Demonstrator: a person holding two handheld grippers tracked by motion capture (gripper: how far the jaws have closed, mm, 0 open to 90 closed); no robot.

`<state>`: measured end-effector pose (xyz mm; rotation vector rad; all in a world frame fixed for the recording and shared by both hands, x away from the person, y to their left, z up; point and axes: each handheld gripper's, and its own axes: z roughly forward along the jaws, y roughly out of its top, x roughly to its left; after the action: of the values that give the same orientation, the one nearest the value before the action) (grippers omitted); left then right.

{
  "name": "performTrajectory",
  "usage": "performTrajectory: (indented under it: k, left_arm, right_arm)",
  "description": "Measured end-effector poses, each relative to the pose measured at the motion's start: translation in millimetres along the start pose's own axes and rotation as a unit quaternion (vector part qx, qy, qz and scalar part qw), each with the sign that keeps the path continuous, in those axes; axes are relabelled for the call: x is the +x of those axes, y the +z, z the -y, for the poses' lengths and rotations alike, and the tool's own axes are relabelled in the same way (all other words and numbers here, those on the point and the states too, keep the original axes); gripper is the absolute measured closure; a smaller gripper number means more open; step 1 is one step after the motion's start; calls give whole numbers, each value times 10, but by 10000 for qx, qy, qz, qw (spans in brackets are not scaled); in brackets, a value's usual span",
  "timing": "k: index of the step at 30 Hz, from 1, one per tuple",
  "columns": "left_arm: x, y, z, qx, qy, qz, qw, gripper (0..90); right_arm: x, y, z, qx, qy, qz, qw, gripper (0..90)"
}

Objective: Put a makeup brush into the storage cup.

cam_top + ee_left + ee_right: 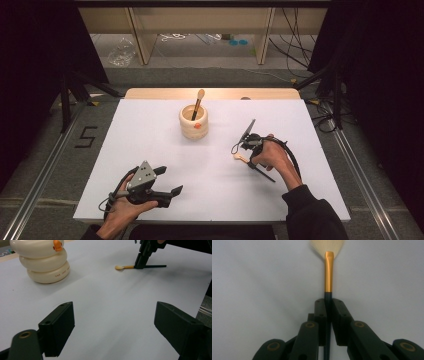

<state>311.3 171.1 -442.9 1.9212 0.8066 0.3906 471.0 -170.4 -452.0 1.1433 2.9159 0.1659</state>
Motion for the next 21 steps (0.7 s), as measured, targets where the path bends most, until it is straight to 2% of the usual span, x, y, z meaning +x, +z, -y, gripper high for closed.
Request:
performTrajectory:
  k: [1,5,12,16,17,18,19,21]
  left_arm:
    - [5,-1,-2,5,44,7,10000,165]
    - [1,-1,0,-3,3,3,10000,165]
    - [4,-5,0,-7,-5,6,10000,165]
    - [13,-7,-1,-13,8,12,10000,165]
    - [16,-7,-1,-9,10,13,10000,165]
    - [18,-7,0,-23,0,30,10000,166]
    - [19,-5,0,-32,-5,45,10000,166]
    - [16,-7,0,-30,-17,40,10000,166]
  right_arm:
    - [-9,4,-6,-10,-41,-27,10000,828]
    - [4,-2,-32,99,-48,-3,9999,828]
    - [7,-5,-33,59,-240,49,9997,833]
    - [0,-13,-37,-35,-255,64,9996,833]
    - [-15,-26,-31,-246,-358,15,9991,833]
    - [-9,-45,-35,-235,-304,14,9993,833]
    - [-19,-50,-31,-326,-371,4,9988,833]
    - [-20,-88,-31,-486,-339,39,9982,833]
